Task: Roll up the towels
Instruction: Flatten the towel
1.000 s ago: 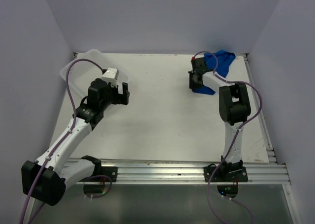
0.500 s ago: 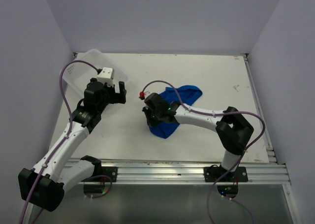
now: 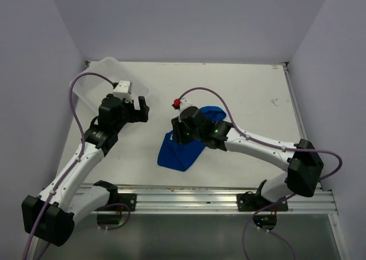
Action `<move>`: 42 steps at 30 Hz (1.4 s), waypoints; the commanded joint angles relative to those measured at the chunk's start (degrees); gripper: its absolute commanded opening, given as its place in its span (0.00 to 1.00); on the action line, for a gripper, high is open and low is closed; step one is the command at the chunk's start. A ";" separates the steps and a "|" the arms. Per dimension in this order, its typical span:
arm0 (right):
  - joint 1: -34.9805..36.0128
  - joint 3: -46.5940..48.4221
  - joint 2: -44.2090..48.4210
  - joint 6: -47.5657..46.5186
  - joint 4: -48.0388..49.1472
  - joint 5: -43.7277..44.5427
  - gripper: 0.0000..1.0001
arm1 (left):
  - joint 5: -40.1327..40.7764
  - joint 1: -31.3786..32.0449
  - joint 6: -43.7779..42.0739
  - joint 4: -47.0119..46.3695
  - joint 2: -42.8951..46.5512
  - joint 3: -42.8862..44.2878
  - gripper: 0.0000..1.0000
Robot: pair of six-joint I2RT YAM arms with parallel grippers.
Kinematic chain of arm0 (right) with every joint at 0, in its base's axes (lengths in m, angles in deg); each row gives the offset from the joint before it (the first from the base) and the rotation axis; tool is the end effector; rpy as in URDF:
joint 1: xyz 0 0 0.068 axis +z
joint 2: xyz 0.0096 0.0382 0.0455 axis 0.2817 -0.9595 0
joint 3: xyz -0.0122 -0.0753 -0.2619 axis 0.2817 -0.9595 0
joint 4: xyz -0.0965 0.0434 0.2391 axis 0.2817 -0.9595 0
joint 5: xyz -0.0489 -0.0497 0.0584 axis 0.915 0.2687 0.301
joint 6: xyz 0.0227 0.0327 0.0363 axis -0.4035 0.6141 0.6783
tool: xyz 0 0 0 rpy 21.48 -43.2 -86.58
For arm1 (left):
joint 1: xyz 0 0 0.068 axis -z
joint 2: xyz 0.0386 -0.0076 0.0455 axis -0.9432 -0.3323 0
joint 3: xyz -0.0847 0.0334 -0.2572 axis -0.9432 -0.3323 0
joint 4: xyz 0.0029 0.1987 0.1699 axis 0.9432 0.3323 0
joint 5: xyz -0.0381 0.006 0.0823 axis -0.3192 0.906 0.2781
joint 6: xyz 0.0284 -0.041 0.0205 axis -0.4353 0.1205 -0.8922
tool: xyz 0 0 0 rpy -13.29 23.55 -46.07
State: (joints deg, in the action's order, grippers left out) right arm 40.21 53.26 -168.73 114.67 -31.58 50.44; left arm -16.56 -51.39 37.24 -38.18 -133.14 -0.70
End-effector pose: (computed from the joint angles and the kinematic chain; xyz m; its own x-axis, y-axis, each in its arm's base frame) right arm 0.1880 0.2784 0.2769 -0.6752 -0.1874 -0.7134 -0.5359 0.7892 0.3000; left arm 0.2148 -0.0715 0.3090 -0.3979 -0.0997 -0.9120 0.1626 0.9707 -0.1770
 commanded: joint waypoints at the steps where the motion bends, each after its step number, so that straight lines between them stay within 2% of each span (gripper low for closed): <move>1: 0.02 0.85 -0.41 0.22 -3.53 7.48 0.29 | -7.02 0.13 7.83 -1.56 1.97 -4.58 1.00; 3: 0.11 1.65 -2.17 0.57 -4.94 6.97 0.28 | -9.67 0.13 10.22 -2.19 3.11 -6.79 1.00; 10: 2.48 3.58 -11.65 2.24 -3.98 7.14 0.41 | -8.71 0.13 15.94 -3.15 12.95 -13.29 1.00; 15: 3.63 7.44 -16.67 2.07 -5.82 9.95 0.45 | -9.32 0.13 18.31 -4.03 14.89 -15.84 1.00; 28: 3.89 12.46 -25.38 1.89 -7.58 16.01 0.47 | -9.94 0.13 23.59 -8.43 17.88 -24.72 0.96; 29: 3.89 12.64 -25.90 1.89 -7.49 16.02 0.46 | -10.02 0.13 23.85 -8.52 18.23 -25.25 0.96; 31: 3.89 13.17 -26.96 1.89 -7.76 16.37 0.37 | -10.02 0.14 24.38 -8.87 18.85 -26.74 0.96; 32: 3.89 13.17 -26.96 1.89 -7.76 16.54 0.32 | -10.03 0.13 24.38 -8.87 18.94 -27.18 0.95; 33: 3.89 12.64 -26.88 2.33 -7.58 16.63 0.20 | -10.03 0.13 24.56 -8.87 19.03 -28.06 0.95; 36: 3.89 10.98 -24.43 3.03 -7.05 17.16 0.06 | -10.29 0.13 24.99 -9.13 19.03 -29.47 0.95; 39: 3.81 8.26 -20.21 4.17 -6.79 17.95 0.00 | -10.38 0.13 25.43 -9.92 19.11 -30.61 0.94; 42: 3.89 3.79 -14.50 6.28 -5.74 19.44 0.00 | -10.55 0.13 25.70 -10.62 18.85 -31.40 0.94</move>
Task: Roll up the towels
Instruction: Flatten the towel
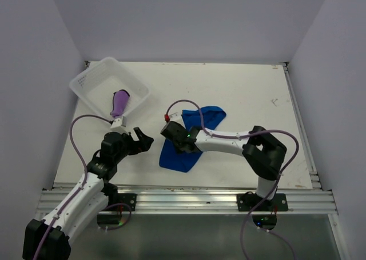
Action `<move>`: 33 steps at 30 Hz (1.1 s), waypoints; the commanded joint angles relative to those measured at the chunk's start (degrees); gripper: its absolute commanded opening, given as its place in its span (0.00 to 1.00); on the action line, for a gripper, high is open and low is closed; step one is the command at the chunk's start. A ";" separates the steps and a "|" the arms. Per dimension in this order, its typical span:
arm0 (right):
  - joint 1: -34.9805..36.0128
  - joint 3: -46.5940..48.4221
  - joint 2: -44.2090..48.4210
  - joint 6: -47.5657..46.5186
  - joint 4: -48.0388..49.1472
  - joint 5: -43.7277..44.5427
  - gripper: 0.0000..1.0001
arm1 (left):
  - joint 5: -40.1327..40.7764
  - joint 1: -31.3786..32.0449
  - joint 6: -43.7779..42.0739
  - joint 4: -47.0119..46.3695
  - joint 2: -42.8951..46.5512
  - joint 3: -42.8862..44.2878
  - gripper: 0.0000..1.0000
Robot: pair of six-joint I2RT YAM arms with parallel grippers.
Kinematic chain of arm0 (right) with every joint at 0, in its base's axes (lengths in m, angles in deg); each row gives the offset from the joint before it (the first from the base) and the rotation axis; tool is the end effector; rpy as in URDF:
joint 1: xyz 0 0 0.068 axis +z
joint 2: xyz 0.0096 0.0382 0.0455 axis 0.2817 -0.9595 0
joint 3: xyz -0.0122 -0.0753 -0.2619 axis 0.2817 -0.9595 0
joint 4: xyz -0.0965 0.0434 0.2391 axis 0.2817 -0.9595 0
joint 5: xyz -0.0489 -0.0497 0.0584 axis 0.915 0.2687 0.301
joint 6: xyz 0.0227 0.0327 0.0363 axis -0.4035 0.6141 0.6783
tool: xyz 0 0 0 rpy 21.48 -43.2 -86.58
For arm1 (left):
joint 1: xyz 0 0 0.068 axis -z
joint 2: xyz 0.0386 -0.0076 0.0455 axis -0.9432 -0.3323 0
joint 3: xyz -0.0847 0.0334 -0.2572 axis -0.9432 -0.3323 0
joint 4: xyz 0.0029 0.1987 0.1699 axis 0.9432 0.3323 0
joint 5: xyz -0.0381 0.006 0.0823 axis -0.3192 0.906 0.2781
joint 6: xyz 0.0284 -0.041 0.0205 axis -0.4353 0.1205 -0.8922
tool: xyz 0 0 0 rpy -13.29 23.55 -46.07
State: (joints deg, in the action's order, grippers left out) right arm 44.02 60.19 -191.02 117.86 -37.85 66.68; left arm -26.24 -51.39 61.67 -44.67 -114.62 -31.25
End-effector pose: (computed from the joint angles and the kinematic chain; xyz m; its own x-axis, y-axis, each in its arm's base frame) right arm 0.2030 0.3302 0.1751 -0.7385 -0.3399 -0.5824 -0.3945 0.9182 -0.0357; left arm 0.1481 -0.0547 0.1885 -0.5838 -0.4391 -0.6829 0.0483 0.8208 -0.5691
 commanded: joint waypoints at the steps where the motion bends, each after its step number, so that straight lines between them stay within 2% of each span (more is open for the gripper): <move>1: 0.00 -4.56 9.64 3.62 1.06 3.55 0.00 | -0.96 0.13 1.35 -4.40 0.08 -1.02 0.94; 8: -0.79 -18.62 24.93 11.35 5.54 3.91 0.00 | -3.76 0.13 2.76 -8.96 -2.47 -2.96 0.93; 12: -1.58 -29.76 35.91 18.20 5.11 8.55 0.00 | -5.52 0.14 3.37 -11.51 -4.49 -3.22 0.91; 13: -1.75 -31.62 41.16 19.34 4.76 9.35 0.00 | -6.05 0.22 3.55 -11.95 -5.02 -3.31 0.90; 18: -2.20 -41.99 55.07 28.31 -3.05 14.89 0.00 | -9.13 0.31 3.81 -15.12 -9.93 -4.36 0.86; 22: -2.28 -48.42 65.61 32.45 -6.14 15.07 0.00 | -6.77 1.10 2.32 -14.86 -12.93 -4.28 0.84; 25: -2.28 -50.89 67.48 34.12 -7.98 14.89 0.00 | -4.22 1.28 0.30 -14.77 -13.63 -2.53 0.83; 29: -2.28 -51.86 68.19 36.39 -12.46 14.98 0.00 | -2.54 1.72 -4.61 -14.16 -16.26 5.01 0.82; 33: -2.20 -52.30 70.64 39.21 -17.56 17.25 0.00 | -3.59 4.08 -7.78 -15.38 -24.06 12.41 0.80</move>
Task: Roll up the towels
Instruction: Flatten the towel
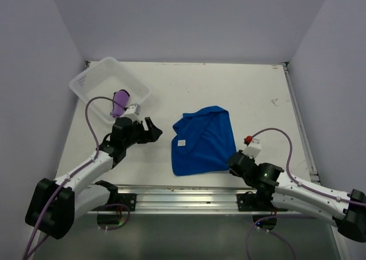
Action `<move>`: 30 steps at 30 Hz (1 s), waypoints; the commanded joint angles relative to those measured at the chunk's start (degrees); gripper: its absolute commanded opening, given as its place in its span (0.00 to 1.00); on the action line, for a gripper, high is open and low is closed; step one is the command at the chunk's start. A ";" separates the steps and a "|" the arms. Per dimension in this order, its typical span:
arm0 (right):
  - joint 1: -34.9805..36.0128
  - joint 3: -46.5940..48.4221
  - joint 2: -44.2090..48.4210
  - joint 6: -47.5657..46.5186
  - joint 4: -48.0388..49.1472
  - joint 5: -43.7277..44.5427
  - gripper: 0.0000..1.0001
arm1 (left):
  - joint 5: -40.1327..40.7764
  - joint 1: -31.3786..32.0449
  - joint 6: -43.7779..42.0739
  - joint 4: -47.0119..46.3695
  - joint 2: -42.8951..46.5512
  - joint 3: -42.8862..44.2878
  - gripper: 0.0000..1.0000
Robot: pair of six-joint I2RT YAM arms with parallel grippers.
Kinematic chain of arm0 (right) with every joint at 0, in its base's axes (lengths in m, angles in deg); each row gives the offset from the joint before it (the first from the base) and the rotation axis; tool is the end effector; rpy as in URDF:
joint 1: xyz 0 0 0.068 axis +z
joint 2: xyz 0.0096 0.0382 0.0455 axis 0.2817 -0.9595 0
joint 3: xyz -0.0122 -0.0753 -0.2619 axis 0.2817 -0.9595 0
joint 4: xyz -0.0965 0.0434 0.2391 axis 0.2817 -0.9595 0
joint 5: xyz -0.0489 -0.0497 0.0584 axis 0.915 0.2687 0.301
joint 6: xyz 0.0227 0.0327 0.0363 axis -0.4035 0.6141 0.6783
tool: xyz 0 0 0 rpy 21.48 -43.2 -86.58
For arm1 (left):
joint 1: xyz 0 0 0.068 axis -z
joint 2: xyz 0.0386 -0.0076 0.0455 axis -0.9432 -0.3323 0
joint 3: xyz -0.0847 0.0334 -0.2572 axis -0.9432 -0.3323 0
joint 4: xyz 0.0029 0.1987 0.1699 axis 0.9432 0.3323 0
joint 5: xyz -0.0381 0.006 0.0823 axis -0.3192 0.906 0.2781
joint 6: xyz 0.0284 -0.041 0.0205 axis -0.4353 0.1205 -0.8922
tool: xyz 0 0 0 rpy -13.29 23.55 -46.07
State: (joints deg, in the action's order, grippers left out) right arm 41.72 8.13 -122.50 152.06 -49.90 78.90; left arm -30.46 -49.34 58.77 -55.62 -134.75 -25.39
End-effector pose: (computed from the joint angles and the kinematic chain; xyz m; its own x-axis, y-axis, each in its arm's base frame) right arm 0.0827 0.0951 0.1701 -0.6752 0.3326 -0.6584 0.1725 0.9390 0.2974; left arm 0.1902 -0.0799 0.1848 -0.6637 -0.3439 -0.6642 0.1251 0.8245 -0.5519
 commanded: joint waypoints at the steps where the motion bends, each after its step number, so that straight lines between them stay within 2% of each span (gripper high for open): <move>1: 0.01 -0.50 2.74 5.36 -7.09 5.48 0.00 | 0.45 2.91 -5.58 -4.52 -5.70 8.13 0.80; 8: 0.01 -1.82 6.08 6.77 -7.98 7.16 0.00 | -0.78 13.71 -10.85 -5.32 -21.35 20.17 0.71; 12: 0.01 -1.99 5.56 6.86 -7.64 7.60 0.01 | 1.85 19.69 -13.31 -5.13 -27.86 22.91 0.68; 14: 0.01 -2.51 5.73 6.69 -7.20 7.34 0.01 | 3.87 20.75 -14.46 -5.67 -29.96 23.69 0.68; 18: 0.01 -3.48 6.79 6.51 -6.40 6.98 0.01 | 5.89 21.63 -15.60 -0.40 -35.15 28.18 0.67; 24: 0.01 -3.66 8.19 6.16 -6.40 7.07 0.00 | 8.18 22.07 -15.60 1.54 -38.68 29.85 0.63; 28: 0.01 -2.96 7.93 5.63 -6.32 7.42 0.00 | 7.39 22.25 -15.78 0.58 -40.96 30.47 0.58; 30: 0.01 -2.52 7.84 5.28 -6.32 7.60 0.00 | 7.74 22.25 -15.87 0.14 -41.84 30.64 0.45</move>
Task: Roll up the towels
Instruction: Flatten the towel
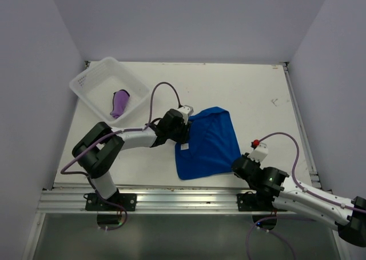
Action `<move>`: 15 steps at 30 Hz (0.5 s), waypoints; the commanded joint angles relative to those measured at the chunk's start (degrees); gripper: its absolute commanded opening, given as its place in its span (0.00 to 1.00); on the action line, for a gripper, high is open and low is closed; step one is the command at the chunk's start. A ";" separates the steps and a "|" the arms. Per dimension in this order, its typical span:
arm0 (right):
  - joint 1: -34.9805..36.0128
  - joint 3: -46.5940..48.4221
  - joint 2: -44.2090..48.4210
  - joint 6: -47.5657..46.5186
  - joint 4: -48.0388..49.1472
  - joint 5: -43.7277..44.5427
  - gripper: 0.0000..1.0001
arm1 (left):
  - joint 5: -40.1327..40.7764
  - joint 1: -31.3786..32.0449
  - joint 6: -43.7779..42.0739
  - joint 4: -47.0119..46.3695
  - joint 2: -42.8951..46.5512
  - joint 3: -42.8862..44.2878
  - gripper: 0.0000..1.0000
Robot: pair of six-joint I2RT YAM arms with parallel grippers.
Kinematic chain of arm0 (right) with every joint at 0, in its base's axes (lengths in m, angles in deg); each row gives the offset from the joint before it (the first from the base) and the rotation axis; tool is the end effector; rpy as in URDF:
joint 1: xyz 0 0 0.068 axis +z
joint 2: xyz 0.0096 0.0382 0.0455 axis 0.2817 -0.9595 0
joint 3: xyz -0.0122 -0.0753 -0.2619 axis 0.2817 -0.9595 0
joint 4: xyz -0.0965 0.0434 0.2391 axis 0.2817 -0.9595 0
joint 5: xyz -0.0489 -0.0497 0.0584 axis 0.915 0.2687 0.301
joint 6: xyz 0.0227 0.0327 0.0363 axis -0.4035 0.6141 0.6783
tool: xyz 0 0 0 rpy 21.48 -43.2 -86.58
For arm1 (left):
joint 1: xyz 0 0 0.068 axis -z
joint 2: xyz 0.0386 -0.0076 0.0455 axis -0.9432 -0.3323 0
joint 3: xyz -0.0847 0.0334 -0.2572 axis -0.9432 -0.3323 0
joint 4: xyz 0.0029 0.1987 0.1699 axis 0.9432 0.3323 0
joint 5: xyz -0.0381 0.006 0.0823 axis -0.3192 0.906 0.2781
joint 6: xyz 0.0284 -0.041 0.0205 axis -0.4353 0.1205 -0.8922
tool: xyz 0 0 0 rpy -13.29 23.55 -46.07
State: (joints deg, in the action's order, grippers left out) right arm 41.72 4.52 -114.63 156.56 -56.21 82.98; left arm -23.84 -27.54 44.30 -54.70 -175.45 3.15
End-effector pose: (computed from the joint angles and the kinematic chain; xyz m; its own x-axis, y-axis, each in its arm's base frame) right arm 0.0719 0.0738 0.1587 -0.6234 0.3888 -0.6784 0.2493 0.9212 0.2988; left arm 0.2516 -0.2370 0.1555 -0.7158 0.1983 -0.6696 0.4849 0.8311 -0.2722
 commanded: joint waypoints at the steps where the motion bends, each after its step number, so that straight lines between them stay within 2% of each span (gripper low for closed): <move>1: 0.01 1.26 -0.03 0.77 -0.26 3.77 0.00 | 1.56 0.55 -1.31 -0.78 -1.32 2.19 0.41; 3: 0.01 1.70 -0.03 0.51 -0.26 4.04 0.00 | 1.82 0.46 -1.66 -0.70 -1.41 2.28 0.28; 4: 0.01 1.62 0.24 0.51 -0.26 4.21 0.00 | 3.65 0.55 -1.66 -0.43 -1.24 2.45 0.14; 6: 0.01 1.88 0.33 -0.63 0.17 4.13 0.00 | 5.24 0.46 -2.10 1.32 -0.45 2.63 0.00; 10: -0.16 1.88 0.33 -0.72 0.35 5.26 0.00 | 11.29 0.46 -2.89 4.57 4.11 2.01 0.00; 15: -1.74 4.69 -1.16 -3.88 0.44 8.77 0.00 | 19.39 0.46 -4.21 14.67 14.39 1.84 0.00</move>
State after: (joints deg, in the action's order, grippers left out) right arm 41.20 5.55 -114.74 154.49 -56.10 85.76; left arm -13.13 -27.02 42.35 -45.37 -168.52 3.96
